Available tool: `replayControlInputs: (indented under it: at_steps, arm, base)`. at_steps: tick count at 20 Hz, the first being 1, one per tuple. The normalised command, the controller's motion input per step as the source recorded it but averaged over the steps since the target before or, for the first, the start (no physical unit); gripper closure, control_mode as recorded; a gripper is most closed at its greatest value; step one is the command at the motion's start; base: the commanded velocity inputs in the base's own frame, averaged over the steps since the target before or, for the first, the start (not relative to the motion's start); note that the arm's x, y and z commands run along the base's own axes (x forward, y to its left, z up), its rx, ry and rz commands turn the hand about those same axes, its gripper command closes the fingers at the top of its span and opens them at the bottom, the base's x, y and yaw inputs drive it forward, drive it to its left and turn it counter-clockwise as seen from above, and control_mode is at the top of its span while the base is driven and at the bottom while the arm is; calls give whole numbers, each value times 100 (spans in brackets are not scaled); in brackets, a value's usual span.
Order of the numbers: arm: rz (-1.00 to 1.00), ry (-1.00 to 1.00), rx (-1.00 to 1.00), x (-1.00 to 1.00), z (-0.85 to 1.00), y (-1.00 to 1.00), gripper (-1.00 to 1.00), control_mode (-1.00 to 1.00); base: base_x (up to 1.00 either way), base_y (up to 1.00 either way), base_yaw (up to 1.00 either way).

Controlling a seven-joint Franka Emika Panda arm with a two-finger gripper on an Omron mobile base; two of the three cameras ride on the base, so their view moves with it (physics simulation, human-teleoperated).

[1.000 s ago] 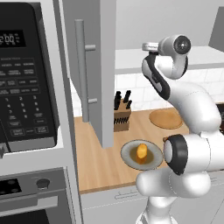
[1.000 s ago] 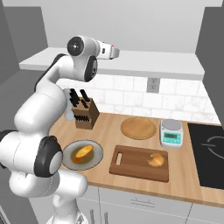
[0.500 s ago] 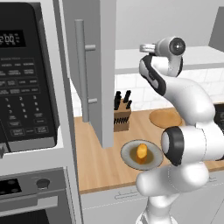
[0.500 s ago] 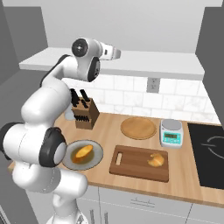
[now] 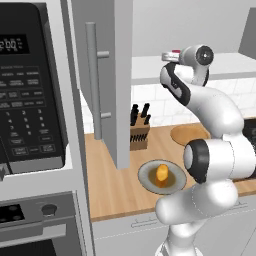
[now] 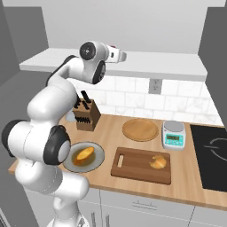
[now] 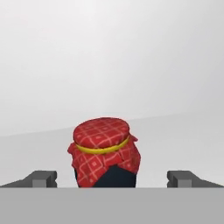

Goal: From the different types of pastries on the counter, select a croissant and place it on the cutting board. Then retrieve a jar of jam from the cabinet and place it alongside the croissant on the cutting board.

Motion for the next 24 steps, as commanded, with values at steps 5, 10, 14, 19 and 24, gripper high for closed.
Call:
replayControlInputs:
  at_steps: [5,10,14,19,24]
  arm:
    - [0,0,0,15,-1,0,-100,-100]
    - [0,0,0,24,-7,0,-100,-100]
    - [0,0,0,29,-6,0,-100,-100]
    - [0,0,0,24,-2,0,-100,-100]
    - [0,0,0,14,-4,0,-100,-100]
  base:
    - [0,0,0]
    - [0,0,0]
    - [0,0,0]
    - [0,0,0]
    - [0,0,0]
